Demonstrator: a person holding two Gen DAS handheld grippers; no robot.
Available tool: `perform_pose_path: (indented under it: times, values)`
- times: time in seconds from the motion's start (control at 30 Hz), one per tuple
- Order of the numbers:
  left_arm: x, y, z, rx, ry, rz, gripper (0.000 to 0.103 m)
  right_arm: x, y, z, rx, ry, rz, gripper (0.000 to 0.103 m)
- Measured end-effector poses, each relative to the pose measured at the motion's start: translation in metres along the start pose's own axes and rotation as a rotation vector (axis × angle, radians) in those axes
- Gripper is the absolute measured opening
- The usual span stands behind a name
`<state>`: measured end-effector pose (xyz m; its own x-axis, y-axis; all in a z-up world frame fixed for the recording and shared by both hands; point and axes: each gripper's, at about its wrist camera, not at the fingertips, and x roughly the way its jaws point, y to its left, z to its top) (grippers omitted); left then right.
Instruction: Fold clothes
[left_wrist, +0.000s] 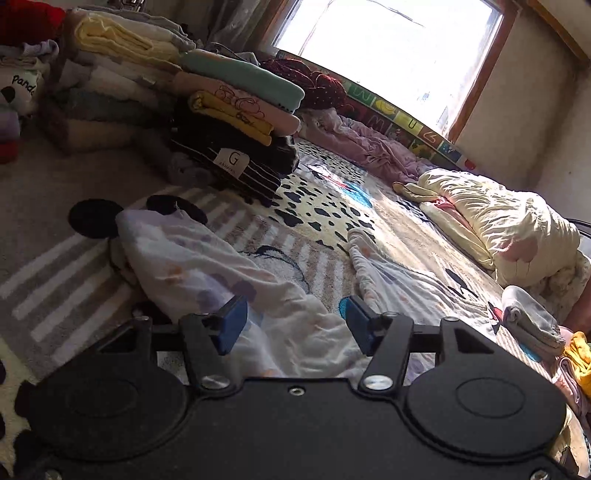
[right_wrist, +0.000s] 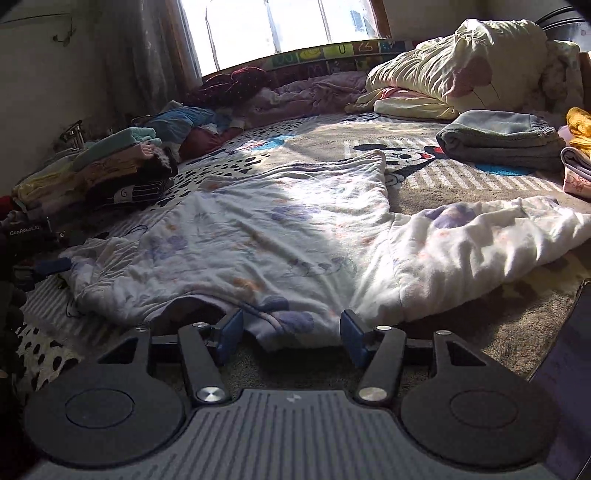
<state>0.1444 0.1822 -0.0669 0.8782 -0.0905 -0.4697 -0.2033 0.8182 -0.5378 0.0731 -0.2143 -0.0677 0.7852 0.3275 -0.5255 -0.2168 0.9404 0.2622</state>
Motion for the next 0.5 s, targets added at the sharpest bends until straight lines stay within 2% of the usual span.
perform_pose_path:
  times: [0.1,0.17,0.2,0.27,0.33,0.43,0.5]
  values:
    - [0.011,0.027,0.020,-0.092,-0.028,0.008,0.059,0.000,-0.007,0.000,0.048,-0.011,0.025,0.058]
    - [0.019,0.054,0.024,-0.212,-0.027,0.054,0.040,0.001,-0.015,0.003,0.107,-0.016,0.050,0.058]
    - [0.019,0.065,0.027,-0.267,-0.033,0.063,0.034,0.002,-0.019,0.004,0.139,-0.018,0.061,0.058]
    - [0.009,0.073,0.031,-0.355,-0.069,0.054,0.040,0.000,-0.023,0.005,0.166,-0.029,0.054,0.057]
    - [-0.003,0.068,0.032,-0.387,-0.098,0.050,0.049,-0.001,-0.028,0.006,0.193,-0.040,0.047,0.056]
    - [-0.012,0.044,0.028,-0.329,-0.092,-0.027,0.052,-0.004,-0.034,0.007,0.234,-0.056,0.037,0.057]
    - [-0.012,0.024,0.019,-0.267,-0.056,-0.074,0.053,-0.006,-0.039,0.008,0.261,-0.067,0.030,0.057]
